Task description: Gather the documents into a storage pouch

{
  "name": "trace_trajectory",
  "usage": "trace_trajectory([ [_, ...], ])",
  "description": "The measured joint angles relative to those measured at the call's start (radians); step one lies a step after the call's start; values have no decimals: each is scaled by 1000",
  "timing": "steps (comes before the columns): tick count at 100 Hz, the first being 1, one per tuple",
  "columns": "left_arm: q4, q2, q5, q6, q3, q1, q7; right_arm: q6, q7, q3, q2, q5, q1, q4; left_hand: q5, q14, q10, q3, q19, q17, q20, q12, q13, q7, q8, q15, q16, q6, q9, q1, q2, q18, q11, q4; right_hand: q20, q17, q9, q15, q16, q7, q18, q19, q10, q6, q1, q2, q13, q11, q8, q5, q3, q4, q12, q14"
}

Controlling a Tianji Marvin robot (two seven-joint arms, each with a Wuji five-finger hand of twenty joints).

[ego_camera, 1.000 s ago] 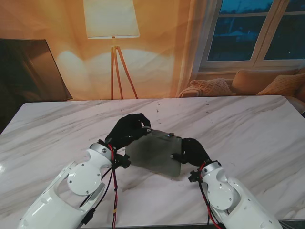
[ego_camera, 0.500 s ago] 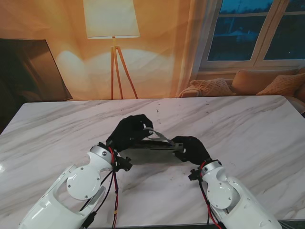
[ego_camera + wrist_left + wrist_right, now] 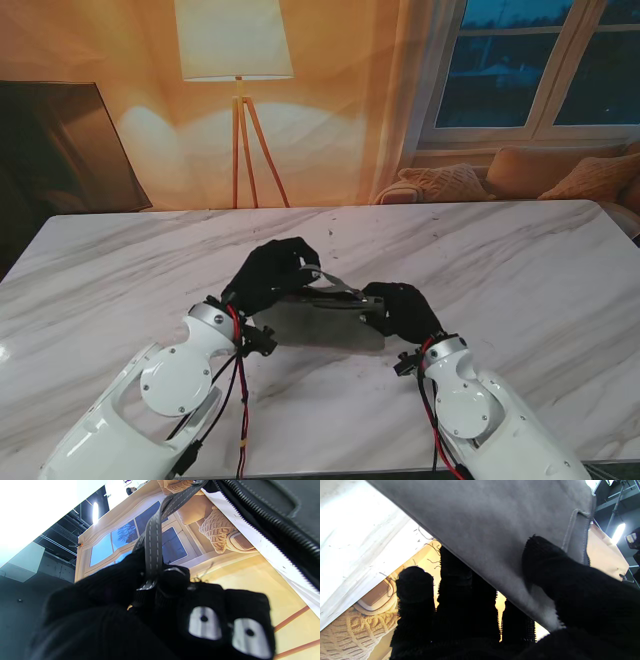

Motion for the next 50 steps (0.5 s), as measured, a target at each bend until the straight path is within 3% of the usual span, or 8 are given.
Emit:
trace_trajectory([
  [8,2,-1,9,8,-6,0,2,-1,0,0,-2,22,-2,-2,0,0,0,0,0,0,0,0,0,0,0,0,0,0,0,0,0,0,0,0,0,16,34,21,0,10,0,23,2,21,58,43,22,-7,-27,34,-56,-6,15,3],
  [19,2,-2,25,25,-24,3,4,1,-3,1,-5,23,-5,-7,0,0,0,0,0,0,0,0,0,0,0,0,0,0,0,0,0,0,0,0,0,72,86,45,0,7,0,57,6,51,76,43,61,7,-37,67,-70,-6,20,3],
  [50,10,-1,55,73,-69,21,1,24,-35,-2,-13,12,-4,-13,0,0,0,0,0,0,0,0,0,0,0,0,0,0,0,0,0,0,0,0,-32,155,168,60,-39,-56,-1,79,29,94,107,-43,153,4,-36,156,-66,-12,-11,28],
])
